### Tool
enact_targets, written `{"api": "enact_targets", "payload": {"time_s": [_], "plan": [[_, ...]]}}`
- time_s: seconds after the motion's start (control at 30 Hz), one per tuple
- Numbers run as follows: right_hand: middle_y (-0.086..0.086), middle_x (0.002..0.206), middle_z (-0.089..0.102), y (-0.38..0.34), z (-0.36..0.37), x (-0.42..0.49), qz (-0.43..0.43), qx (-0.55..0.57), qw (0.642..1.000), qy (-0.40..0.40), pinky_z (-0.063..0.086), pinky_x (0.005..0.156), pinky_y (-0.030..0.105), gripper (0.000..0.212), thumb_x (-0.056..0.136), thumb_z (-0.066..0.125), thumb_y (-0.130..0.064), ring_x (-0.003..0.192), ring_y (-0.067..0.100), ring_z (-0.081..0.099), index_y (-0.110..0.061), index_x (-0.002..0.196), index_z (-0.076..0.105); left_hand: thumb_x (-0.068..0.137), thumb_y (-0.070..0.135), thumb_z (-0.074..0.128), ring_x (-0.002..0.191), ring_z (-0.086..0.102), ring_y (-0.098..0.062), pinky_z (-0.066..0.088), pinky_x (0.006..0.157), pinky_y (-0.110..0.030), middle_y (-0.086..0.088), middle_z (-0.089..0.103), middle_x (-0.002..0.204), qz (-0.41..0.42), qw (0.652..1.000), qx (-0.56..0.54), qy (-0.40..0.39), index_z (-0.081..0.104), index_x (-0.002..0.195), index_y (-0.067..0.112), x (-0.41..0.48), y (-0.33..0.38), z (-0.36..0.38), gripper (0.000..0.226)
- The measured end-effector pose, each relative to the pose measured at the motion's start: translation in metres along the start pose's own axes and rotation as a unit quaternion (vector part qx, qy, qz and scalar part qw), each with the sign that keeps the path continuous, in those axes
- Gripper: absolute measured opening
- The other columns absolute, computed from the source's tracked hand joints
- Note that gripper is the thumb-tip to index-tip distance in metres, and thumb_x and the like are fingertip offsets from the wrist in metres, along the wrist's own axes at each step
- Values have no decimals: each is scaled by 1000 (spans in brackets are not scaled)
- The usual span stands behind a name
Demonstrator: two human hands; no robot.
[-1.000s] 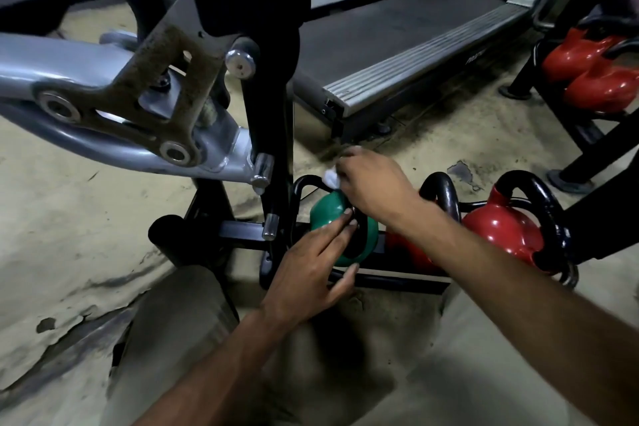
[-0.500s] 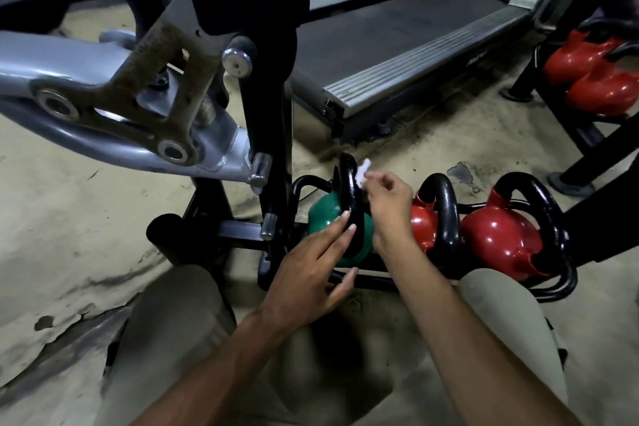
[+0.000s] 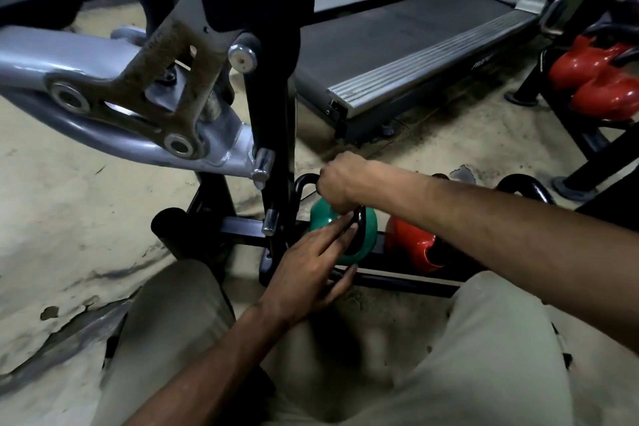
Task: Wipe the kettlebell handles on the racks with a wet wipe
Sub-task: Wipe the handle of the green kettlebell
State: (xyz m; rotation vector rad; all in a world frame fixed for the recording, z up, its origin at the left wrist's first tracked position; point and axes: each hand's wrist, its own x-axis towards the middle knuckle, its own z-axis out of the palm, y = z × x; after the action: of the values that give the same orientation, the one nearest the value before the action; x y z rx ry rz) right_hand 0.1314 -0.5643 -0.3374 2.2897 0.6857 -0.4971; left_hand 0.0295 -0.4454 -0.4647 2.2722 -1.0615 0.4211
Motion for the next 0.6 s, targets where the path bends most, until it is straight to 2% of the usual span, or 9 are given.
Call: {"api": "enact_targets", "payload": {"time_s": [0.07,0.1,0.2,0.27,0.33,0.4,0.47,0.53,0.6], "plan": [[2,129,67,-5,0,4,-12,-14,999,-44,53,86,32,29,93,64,-28,115,23,66,-20,121,69,100,31,63,141,49,-25,41,115,-33,-11,43,159,9,1000,-1,-5,49,149,4,-1,0,-1,58],[5,125,68,-2,1,2,-13,8,999,-31,54,86,33,28,92,64,-28,111,26,67,-18,117,70,100,32,62,141,49,-25,40,115,-33,-11,43,159,8,1000,5,-7,50,148,4,-2,0,-1,58],[10,115,66,14,27,-10,25,144,979,141,54,76,36,25,91,57,-28,109,31,63,-13,106,70,100,34,61,141,49,-21,40,115,-32,-8,40,162,-9,1000,8,-3,51,148,6,-7,2,0,57],[4,113,63,9,58,-19,86,277,912,292,55,78,38,20,95,56,-29,112,26,58,-14,100,69,100,34,61,143,47,-19,40,116,-32,-6,38,163,-9,1000,-2,1,51,148,6,-9,3,1,56],[0,112,64,-14,89,-24,180,443,769,423,53,80,33,17,98,59,-27,104,18,61,-16,103,72,100,34,61,144,46,-18,41,115,-33,-5,37,163,-7,1000,-13,-2,51,148,6,-9,3,2,56],[-3,105,70,-43,104,-26,276,620,580,451,52,81,27,16,100,59,-24,94,12,65,-18,107,73,100,33,62,143,47,-17,42,114,-34,-4,37,163,-10,1000,-22,-3,51,149,6,-8,1,1,56],[2,89,74,-62,102,-21,290,805,359,373,54,73,30,23,104,51,-19,81,16,69,-13,97,71,99,33,63,140,50,-16,43,112,-33,-2,39,163,-16,1000,-24,-1,51,148,7,-8,0,-2,56],[11,73,66,-59,89,-17,268,917,145,257,50,58,29,30,103,44,-10,63,22,64,-5,81,65,99,34,63,137,53,-16,44,111,-30,0,37,164,-20,999,-26,-7,51,149,9,-12,1,-3,57],[12,58,62,-40,81,-12,216,962,8,166,51,46,24,34,101,39,-5,46,20,61,-1,74,61,100,36,61,134,55,-17,45,109,-30,1,34,165,-20,999,-28,-18,49,150,10,-17,4,-4,58]]}}
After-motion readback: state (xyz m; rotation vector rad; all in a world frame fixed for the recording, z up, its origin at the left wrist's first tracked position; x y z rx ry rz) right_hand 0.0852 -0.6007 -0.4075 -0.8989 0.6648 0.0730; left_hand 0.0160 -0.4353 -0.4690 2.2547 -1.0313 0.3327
